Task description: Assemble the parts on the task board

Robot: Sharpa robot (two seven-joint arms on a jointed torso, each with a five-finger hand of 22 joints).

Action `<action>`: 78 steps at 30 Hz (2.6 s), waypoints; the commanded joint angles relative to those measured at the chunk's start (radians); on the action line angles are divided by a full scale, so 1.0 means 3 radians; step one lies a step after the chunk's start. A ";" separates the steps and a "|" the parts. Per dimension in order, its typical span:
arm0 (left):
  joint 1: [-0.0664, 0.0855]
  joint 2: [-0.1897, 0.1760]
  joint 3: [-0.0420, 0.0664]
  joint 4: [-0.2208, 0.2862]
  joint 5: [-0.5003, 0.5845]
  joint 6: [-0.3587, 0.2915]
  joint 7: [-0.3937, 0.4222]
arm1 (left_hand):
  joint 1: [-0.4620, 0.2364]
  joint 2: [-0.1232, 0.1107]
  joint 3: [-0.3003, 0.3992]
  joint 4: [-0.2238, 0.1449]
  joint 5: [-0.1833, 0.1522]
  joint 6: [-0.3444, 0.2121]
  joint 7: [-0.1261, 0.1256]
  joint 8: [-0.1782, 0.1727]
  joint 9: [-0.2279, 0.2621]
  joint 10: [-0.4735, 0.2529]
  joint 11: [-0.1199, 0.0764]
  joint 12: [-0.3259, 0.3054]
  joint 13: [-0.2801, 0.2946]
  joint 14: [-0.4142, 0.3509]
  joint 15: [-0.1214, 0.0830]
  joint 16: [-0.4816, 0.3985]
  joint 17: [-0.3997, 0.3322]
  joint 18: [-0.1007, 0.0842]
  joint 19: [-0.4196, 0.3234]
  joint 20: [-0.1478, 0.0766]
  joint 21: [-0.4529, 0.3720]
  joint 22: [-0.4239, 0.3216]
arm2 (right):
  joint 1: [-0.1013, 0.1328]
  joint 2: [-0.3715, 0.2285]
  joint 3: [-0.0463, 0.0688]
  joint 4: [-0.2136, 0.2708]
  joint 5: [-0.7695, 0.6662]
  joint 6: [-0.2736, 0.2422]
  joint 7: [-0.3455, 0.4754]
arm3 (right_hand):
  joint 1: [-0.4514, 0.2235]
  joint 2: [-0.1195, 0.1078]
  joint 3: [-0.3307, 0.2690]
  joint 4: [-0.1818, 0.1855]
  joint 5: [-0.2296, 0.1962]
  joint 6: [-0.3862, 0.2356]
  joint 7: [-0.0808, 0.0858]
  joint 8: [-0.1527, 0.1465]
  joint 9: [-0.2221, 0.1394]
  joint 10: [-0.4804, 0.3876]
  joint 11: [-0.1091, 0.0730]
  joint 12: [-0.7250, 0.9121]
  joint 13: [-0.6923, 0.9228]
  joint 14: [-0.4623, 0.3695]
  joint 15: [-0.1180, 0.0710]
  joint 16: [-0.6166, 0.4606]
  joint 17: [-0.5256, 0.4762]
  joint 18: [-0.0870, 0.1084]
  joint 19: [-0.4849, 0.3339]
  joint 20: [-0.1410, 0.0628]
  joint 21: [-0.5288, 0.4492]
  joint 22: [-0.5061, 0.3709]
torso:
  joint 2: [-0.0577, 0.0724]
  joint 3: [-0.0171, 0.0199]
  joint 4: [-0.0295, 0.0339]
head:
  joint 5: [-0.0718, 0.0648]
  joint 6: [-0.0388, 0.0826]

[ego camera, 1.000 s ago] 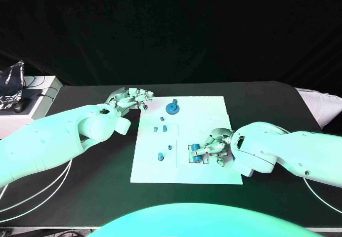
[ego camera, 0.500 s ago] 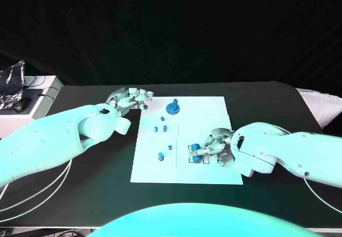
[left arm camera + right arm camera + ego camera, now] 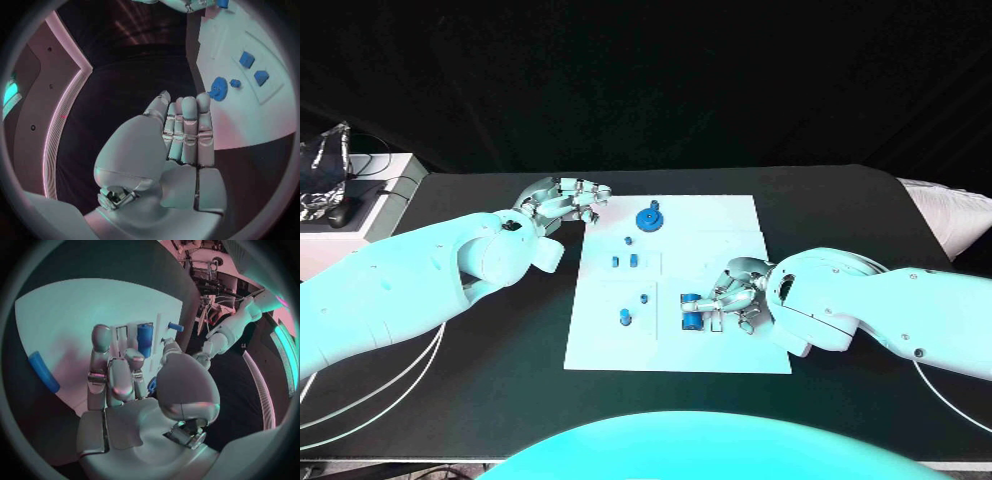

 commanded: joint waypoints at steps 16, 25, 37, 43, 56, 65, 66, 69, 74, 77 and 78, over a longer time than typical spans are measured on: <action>0.0000 0.0001 0.0002 0.0005 0.0001 0.0046 0.0021 | 0.0006 0.0014 0.0008 -0.0012 0.0014 -0.0022 -0.0002 0.0012 -0.0005 -0.0016 0.0001 0.0012 -0.0004 0.0004 0.0013 -0.0010 -0.0004 0.0038 0.0021 0.0005 -0.0020 0.0054 | -0.0016 -0.0101 0.0000 0.0083 -0.0097 0.0022 0.0323 | 0.0528 0.0236 0.0351 -0.0928 -0.0188 0.0065 -0.0084 0.0326 0.0234 0.0038 -0.0052 0.0036 0.0020 0.0017 -0.0037 -0.0006 0.0027 -0.0029 0.0136 -0.0032 0.0104 0.0050 | -0.0001 0.0003 -0.0002 | 0.0000 0.0001; 0.0000 -0.0001 0.0002 0.0004 0.0001 0.0045 0.0023 | 0.0006 0.0014 0.0008 -0.0012 0.0014 -0.0022 -0.0002 0.0012 -0.0005 -0.0016 0.0001 0.0012 -0.0004 0.0004 0.0013 -0.0010 -0.0004 0.0038 0.0021 0.0005 -0.0020 0.0054 | -0.0027 -0.0151 0.0000 0.0086 -0.0142 -0.0121 0.0349 | 0.0477 0.0272 0.0333 -0.0953 -0.0023 0.0009 -0.0127 0.0543 0.0349 0.0063 -0.0082 0.0043 0.0026 0.0021 -0.0061 -0.0012 0.0033 -0.0062 0.0139 -0.0065 0.0120 0.0058 | -0.0001 0.0002 0.0000 | -0.0015 0.0001; 0.0000 0.0004 0.0001 -0.0001 0.0001 0.0044 0.0033 | 0.0006 0.0014 0.0008 -0.0012 0.0014 -0.0022 -0.0002 0.0012 -0.0005 -0.0016 0.0001 0.0012 -0.0004 0.0004 0.0013 -0.0010 -0.0004 0.0038 0.0021 0.0005 -0.0020 0.0054 | 0.0097 -0.0638 0.0024 0.0218 0.0305 0.0052 0.0635 | 0.0306 0.0287 0.0006 -0.0696 0.0327 -0.0050 -0.0090 0.0524 0.0259 0.0044 -0.0056 0.0036 0.0036 0.0023 -0.0042 -0.0004 0.0046 -0.0046 0.0134 -0.0046 0.0113 0.0064 | -0.0005 0.0004 -0.0007 | -0.0073 0.0001; -0.0003 0.0013 0.0001 0.0003 0.0005 0.0049 0.0048 | -0.0005 0.0008 0.0023 -0.0014 0.0013 -0.0019 -0.0003 0.0008 -0.0005 -0.0015 0.0001 0.0009 -0.0007 0.0002 0.0014 -0.0011 -0.0006 0.0037 0.0017 0.0004 -0.0018 0.0053 | 0.0160 -0.0878 0.0026 0.0170 0.0174 0.0376 0.0658 | 0.0297 0.0361 -0.0084 -0.0744 0.0330 -0.0080 -0.0027 0.0309 0.0084 0.0003 -0.0015 -0.0025 0.0011 0.0015 -0.0011 -0.0026 0.0022 -0.0025 0.0122 -0.0019 0.0028 0.0045 | -0.0006 0.0006 -0.0014 | -0.0144 0.0001; -0.0027 0.0001 0.0002 0.0032 0.0008 0.0057 0.0056 | -0.0005 0.0008 0.0023 -0.0014 0.0013 -0.0019 -0.0003 0.0008 -0.0005 -0.0015 0.0001 0.0009 -0.0007 0.0002 0.0014 -0.0011 -0.0006 0.0037 0.0017 0.0004 -0.0018 0.0053 | 0.0171 -0.1194 0.0017 0.0211 -0.0528 0.0880 0.0345 | 0.0331 0.0550 -0.0183 -0.0864 0.0389 0.0053 0.0073 -0.0140 -0.0764 0.0017 0.0042 -0.0098 -0.0026 0.0015 0.0035 -0.0009 0.0055 0.0022 0.0133 0.0032 0.0098 0.0088 | -0.0002 0.0002 -0.0012 | -0.0265 0.0001; -0.0032 0.0010 0.0002 0.0025 0.0009 0.0065 0.0053 | -0.0010 0.0009 0.0021 -0.0010 0.0013 -0.0019 -0.0004 0.0007 -0.0005 -0.0014 0.0001 0.0009 -0.0007 0.0002 0.0014 -0.0011 -0.0006 0.0036 0.0017 0.0005 -0.0020 0.0053 | 0.0096 -0.1174 0.0006 0.0264 -0.0753 0.0745 0.0106 | 0.0285 0.0520 -0.0195 -0.0724 0.0471 0.0112 0.0053 -0.0135 -0.0828 0.0039 0.0030 -0.0096 -0.0013 0.0018 0.0026 -0.0010 0.0060 0.0011 0.0135 0.0022 0.0122 0.0101 | -0.0002 0.0001 0.0001 | -0.0308 0.0001; -0.0032 0.0010 0.0002 0.0024 0.0009 0.0065 0.0053 | -0.0010 0.0009 0.0021 -0.0010 0.0013 -0.0019 -0.0004 0.0007 -0.0005 -0.0014 0.0001 0.0009 -0.0007 0.0002 0.0014 -0.0011 -0.0006 0.0036 0.0017 0.0005 -0.0020 0.0053 | 0.0092 -0.1169 0.0006 0.0265 -0.0756 0.0740 0.0101 | 0.0284 0.0516 -0.0195 -0.0714 0.0470 0.0113 0.0051 -0.0134 -0.0827 0.0041 0.0028 -0.0095 -0.0012 0.0017 0.0025 -0.0009 0.0063 0.0011 0.0137 0.0022 0.0122 0.0101 | -0.0002 0.0001 0.0001 | -0.0309 0.0001; -0.0033 0.0006 0.0002 0.0023 0.0009 0.0064 0.0051 | -0.0010 0.0009 0.0021 -0.0010 0.0013 -0.0019 -0.0004 0.0007 -0.0005 -0.0014 0.0001 0.0009 -0.0007 0.0002 0.0014 -0.0011 -0.0006 0.0036 0.0017 0.0005 -0.0020 0.0053 | 0.0066 -0.1130 0.0004 0.0270 -0.0771 0.0713 0.0077 | 0.0277 0.0496 -0.0186 -0.0616 0.0462 0.0123 0.0046 -0.0134 -0.0813 0.0048 0.0026 -0.0095 -0.0004 0.0018 0.0022 -0.0008 0.0067 0.0006 0.0137 0.0017 0.0132 0.0108 | 0.0000 0.0001 0.0003 | -0.0307 0.0001; -0.0033 0.0000 0.0002 0.0021 0.0009 0.0062 0.0049 | -0.0010 0.0009 0.0021 -0.0010 0.0013 -0.0019 -0.0004 0.0007 -0.0005 -0.0014 0.0001 0.0009 -0.0007 0.0002 0.0014 -0.0011 -0.0006 0.0036 0.0017 0.0005 -0.0020 0.0053 | 0.0038 -0.1087 0.0002 0.0247 -0.0788 0.0717 0.0054 | 0.0251 0.0495 -0.0187 -0.0559 0.0447 0.0139 0.0037 -0.0127 -0.0799 0.0051 0.0021 -0.0096 0.0000 0.0020 0.0019 -0.0004 0.0074 0.0005 0.0139 0.0016 0.0145 0.0111 | 0.0002 -0.0001 0.0003 | -0.0304 0.0001; -0.0033 -0.0003 0.0002 0.0021 0.0009 0.0060 0.0048 | -0.0010 0.0009 0.0021 -0.0010 0.0013 -0.0019 -0.0004 0.0007 -0.0005 -0.0014 0.0001 0.0009 -0.0007 0.0002 0.0014 -0.0011 -0.0006 0.0036 0.0017 0.0005 -0.0020 0.0053 | 0.0014 -0.1071 0.0002 0.0230 -0.0801 0.0718 0.0047 | 0.0246 0.0506 -0.0184 -0.0540 0.0452 0.0141 0.0036 -0.0127 -0.0793 0.0054 0.0019 -0.0095 0.0002 0.0021 0.0018 0.0000 0.0079 0.0003 0.0141 0.0014 0.0157 0.0115 | 0.0004 -0.0001 0.0000 | -0.0301 0.0001; -0.0033 -0.0003 0.0002 0.0021 0.0009 0.0060 0.0048 | -0.0010 0.0009 0.0021 -0.0010 0.0013 -0.0019 -0.0004 0.0007 -0.0005 -0.0014 0.0001 0.0009 -0.0007 0.0002 0.0014 -0.0011 -0.0006 0.0036 0.0017 0.0005 -0.0020 0.0053 | 0.0008 -0.1065 0.0002 0.0226 -0.0804 0.0717 0.0045 | 0.0246 0.0506 -0.0184 -0.0540 0.0452 0.0141 0.0036 -0.0127 -0.0793 0.0054 0.0019 -0.0095 0.0002 0.0021 0.0018 0.0000 0.0079 0.0003 0.0141 0.0014 0.0157 0.0115 | 0.0003 0.0000 0.0001 | -0.0302 0.0001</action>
